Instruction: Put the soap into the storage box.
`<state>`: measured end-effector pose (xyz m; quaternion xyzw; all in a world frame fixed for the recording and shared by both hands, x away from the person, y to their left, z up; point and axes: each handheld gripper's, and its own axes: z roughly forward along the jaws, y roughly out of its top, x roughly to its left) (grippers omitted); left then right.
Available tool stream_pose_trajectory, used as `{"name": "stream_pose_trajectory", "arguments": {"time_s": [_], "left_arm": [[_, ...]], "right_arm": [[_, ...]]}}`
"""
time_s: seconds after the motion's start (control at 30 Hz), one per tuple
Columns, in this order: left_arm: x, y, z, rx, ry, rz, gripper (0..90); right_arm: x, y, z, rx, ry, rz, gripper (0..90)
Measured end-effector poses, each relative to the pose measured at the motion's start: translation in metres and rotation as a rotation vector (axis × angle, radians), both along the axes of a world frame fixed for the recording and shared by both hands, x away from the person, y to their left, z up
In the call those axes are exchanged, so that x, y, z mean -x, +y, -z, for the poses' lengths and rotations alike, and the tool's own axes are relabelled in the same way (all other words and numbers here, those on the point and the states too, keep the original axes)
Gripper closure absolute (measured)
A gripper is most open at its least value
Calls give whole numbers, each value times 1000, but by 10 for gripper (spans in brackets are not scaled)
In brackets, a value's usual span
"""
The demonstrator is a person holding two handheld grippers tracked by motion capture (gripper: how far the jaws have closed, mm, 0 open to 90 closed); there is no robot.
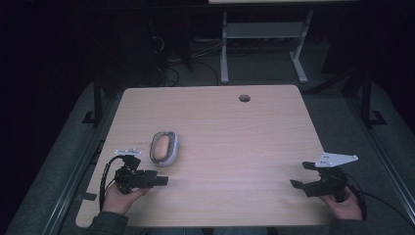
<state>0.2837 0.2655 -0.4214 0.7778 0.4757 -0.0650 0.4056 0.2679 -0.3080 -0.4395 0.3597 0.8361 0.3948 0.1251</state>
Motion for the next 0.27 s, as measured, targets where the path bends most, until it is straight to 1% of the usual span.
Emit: {"name": "stream_pose_trajectory", "arguments": {"time_s": [0.07, 0.1, 0.17, 0.2, 0.27], "left_arm": [[2, 1, 3, 12, -2, -8, 266], [3, 2, 4, 10, -5, 0, 265], [5, 3, 6, 17, -4, -8, 261], [5, 3, 7, 12, -7, -2, 259], [6, 3, 8, 14, -11, -5, 259]], "right_arm": [[0, 0, 0, 4, -1, 0, 158], [0, 0, 0, 4, -2, 0, 158], [1, 0, 0, 4, -2, 1, 158], [1, 0, -1, 5, -3, 0, 158], [1, 0, -1, 6, -4, 0, 158]]}}
